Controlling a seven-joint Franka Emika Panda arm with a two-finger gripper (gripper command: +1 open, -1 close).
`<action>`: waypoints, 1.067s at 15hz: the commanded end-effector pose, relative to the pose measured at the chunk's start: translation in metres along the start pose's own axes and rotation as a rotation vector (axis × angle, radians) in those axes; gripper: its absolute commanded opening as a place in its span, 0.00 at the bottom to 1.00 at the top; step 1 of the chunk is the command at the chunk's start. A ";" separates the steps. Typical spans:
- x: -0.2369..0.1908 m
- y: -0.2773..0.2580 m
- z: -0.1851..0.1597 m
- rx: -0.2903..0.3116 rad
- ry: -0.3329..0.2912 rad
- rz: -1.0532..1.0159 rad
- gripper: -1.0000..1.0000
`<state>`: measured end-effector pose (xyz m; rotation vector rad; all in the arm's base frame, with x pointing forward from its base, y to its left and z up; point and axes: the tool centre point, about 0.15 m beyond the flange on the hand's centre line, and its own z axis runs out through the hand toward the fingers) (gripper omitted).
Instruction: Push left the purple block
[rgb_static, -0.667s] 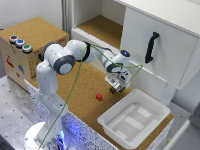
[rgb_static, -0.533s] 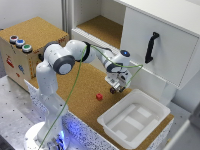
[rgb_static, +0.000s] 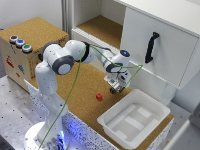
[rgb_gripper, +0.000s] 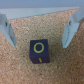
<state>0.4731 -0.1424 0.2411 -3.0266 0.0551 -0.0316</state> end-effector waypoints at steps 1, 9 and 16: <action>0.000 0.000 0.000 0.000 0.000 0.000 1.00; -0.018 -0.006 -0.047 -0.251 0.041 -0.165 1.00; -0.056 0.027 -0.033 -0.201 0.120 -0.113 1.00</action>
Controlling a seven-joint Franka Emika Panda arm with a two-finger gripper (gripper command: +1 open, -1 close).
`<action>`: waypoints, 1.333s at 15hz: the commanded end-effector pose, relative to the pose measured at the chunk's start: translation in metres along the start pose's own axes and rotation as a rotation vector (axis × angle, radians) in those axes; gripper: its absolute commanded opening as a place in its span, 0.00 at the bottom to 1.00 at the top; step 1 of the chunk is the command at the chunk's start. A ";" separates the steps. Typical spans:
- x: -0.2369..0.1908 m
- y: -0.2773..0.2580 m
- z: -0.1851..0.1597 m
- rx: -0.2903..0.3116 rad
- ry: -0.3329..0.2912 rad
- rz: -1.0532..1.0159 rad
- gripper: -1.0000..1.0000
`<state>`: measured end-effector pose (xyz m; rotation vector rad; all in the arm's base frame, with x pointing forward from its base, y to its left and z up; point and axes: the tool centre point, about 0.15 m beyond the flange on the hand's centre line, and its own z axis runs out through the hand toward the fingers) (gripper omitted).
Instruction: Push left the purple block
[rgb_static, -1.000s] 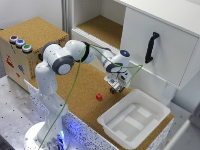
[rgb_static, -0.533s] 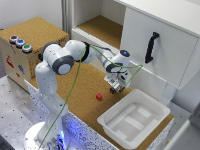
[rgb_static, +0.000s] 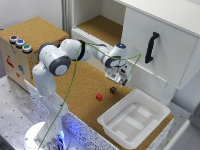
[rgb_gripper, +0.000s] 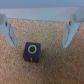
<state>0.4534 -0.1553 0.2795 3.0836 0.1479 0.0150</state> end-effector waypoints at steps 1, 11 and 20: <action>-0.040 0.016 0.013 -0.043 0.136 0.033 1.00; -0.030 0.034 0.023 -0.001 0.159 0.020 0.00; -0.004 0.031 0.067 0.039 0.149 0.043 0.00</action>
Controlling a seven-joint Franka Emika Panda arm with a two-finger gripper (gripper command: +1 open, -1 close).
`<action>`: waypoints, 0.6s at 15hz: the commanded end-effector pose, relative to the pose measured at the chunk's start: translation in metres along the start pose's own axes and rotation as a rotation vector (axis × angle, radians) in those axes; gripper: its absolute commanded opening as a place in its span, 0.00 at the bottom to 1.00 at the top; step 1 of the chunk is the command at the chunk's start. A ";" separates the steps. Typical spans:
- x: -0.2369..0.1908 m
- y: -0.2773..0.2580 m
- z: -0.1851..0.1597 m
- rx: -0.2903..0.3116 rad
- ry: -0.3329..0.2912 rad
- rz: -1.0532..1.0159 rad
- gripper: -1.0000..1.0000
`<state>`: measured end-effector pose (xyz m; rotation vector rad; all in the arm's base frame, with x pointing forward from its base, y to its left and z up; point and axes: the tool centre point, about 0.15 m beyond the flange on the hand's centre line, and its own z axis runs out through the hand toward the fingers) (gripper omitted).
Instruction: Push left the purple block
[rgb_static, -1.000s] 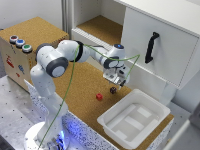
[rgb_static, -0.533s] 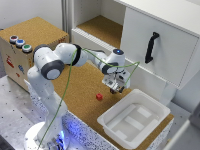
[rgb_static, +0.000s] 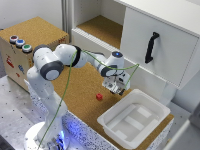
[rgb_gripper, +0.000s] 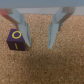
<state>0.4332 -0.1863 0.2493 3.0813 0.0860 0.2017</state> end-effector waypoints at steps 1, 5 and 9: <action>0.017 0.001 0.043 0.042 0.024 0.004 0.00; 0.024 -0.004 0.050 0.067 0.021 0.006 0.00; 0.033 -0.010 0.049 0.067 0.025 -0.005 0.00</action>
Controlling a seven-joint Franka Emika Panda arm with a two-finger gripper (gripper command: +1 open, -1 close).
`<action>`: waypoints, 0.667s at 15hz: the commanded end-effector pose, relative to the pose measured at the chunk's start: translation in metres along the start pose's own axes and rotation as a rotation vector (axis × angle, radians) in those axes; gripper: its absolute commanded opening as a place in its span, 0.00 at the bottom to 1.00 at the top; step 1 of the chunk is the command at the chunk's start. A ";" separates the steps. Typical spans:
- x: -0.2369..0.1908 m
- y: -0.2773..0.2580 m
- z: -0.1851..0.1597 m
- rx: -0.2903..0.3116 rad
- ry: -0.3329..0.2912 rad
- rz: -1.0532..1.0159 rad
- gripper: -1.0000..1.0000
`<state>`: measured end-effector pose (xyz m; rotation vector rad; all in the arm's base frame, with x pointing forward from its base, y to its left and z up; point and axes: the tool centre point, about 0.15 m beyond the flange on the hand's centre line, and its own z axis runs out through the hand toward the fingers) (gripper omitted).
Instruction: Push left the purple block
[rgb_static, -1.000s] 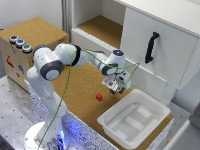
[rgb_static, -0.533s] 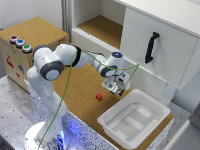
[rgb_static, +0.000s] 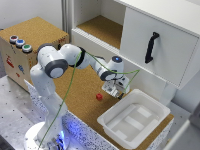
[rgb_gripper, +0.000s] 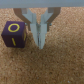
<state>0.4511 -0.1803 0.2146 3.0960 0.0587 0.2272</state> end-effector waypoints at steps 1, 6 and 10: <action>0.024 -0.005 0.013 0.054 0.007 -0.030 0.00; 0.041 -0.014 0.013 0.081 0.006 -0.025 0.00; 0.039 -0.035 0.019 0.084 -0.029 -0.031 0.00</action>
